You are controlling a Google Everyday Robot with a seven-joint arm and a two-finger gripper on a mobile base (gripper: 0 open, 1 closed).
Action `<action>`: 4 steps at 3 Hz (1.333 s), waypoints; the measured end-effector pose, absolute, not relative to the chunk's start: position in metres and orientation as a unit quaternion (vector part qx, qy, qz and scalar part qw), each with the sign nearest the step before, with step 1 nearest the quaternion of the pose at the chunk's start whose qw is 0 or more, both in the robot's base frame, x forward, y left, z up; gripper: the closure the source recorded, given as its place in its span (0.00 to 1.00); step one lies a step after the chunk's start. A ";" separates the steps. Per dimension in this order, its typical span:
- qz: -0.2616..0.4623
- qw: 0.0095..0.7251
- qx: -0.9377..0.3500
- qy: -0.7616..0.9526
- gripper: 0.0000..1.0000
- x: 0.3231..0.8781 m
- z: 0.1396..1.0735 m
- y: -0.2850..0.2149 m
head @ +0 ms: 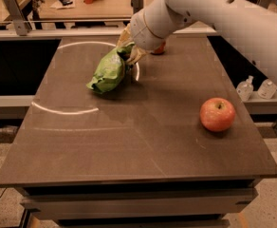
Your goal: Move green rice chip bag near apple
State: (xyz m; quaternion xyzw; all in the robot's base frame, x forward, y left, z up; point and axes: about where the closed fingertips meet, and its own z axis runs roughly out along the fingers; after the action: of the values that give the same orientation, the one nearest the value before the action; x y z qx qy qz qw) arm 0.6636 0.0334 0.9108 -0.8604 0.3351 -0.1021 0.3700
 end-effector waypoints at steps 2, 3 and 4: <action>-0.135 0.352 -0.840 0.389 1.00 0.661 0.931 -0.049; -0.140 0.325 -0.838 0.416 1.00 0.652 0.927 -0.093; -0.139 0.296 -0.834 0.444 1.00 0.638 0.916 -0.133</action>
Offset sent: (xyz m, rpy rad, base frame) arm -0.0049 -0.1391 0.0287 -0.0482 -0.0078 -0.2290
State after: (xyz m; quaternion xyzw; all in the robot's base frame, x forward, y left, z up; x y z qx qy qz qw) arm 0.6378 -0.1332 0.9164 -0.8344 0.4435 -0.1388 0.2962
